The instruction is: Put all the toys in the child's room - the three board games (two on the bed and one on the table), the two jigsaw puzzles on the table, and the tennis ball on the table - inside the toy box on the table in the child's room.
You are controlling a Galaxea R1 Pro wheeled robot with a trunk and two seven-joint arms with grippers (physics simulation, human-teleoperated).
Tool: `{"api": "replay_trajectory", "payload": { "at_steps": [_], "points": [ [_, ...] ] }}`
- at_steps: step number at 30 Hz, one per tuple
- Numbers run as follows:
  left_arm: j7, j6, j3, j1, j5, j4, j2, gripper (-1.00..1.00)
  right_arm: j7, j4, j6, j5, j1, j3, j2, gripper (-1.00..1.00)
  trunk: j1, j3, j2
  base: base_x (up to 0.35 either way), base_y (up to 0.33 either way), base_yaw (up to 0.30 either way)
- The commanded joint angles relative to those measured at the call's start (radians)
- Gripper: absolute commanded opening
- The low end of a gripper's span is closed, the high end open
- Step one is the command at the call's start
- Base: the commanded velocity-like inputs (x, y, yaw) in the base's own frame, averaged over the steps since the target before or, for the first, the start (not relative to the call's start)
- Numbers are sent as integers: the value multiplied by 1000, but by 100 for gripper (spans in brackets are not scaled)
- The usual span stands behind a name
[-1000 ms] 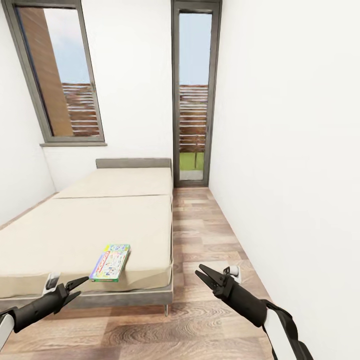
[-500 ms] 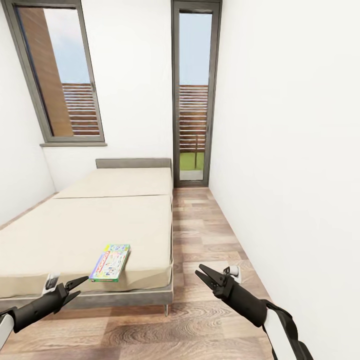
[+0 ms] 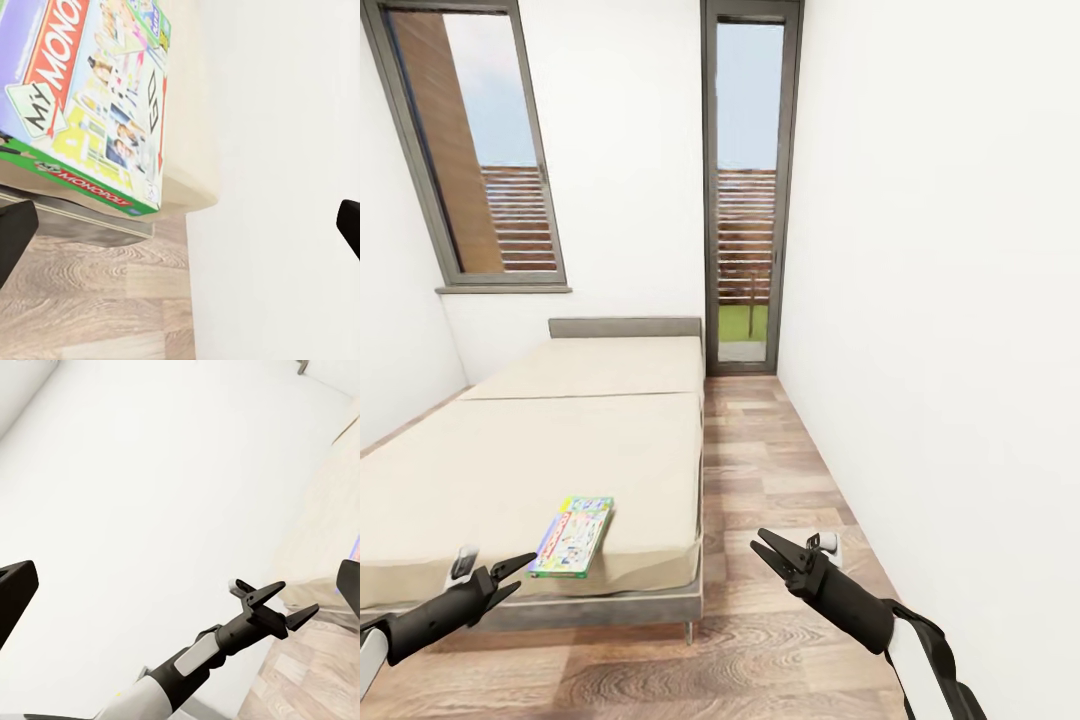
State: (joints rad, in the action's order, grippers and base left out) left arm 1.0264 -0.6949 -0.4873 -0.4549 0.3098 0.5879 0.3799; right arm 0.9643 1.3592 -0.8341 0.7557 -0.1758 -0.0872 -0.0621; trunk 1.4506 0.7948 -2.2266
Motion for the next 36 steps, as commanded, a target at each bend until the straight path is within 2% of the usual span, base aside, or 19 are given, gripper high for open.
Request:
{"api": "replay_trajectory", "payload": {
  "at_steps": [1, 18, 25, 31, 36],
  "points": [
    [1, -7, -1, -1, 3, 0, 0, 100, 2, 0, -5, 1, -1, -2, -1, 100, 0, 1, 0, 56, -23, 0],
    [1, -6, -1, -1, 3, 0, -1, 100, 2, 0, -5, 1, -1, -2, -1, 100, 0, 1, 0, 13, -5, 0],
    [1, -6, -1, -1, 4, 0, -1, 100, 2, 0, -5, 1, -1, -1, -1, 100, 27, 23, -49, 0, 0, 0],
    [1, -6, -1, -1, 5, 0, -1, 100, 2, 0, -5, 1, -1, -1, -1, 100, 27, 23, -49, 0, 0, 0],
    [1, -6, -1, -1, 5, 0, -1, 100, 2, 0, -5, 1, -1, -1, -1, 100, 46, 39, -84, 0, 0, 0]
  ]
}}
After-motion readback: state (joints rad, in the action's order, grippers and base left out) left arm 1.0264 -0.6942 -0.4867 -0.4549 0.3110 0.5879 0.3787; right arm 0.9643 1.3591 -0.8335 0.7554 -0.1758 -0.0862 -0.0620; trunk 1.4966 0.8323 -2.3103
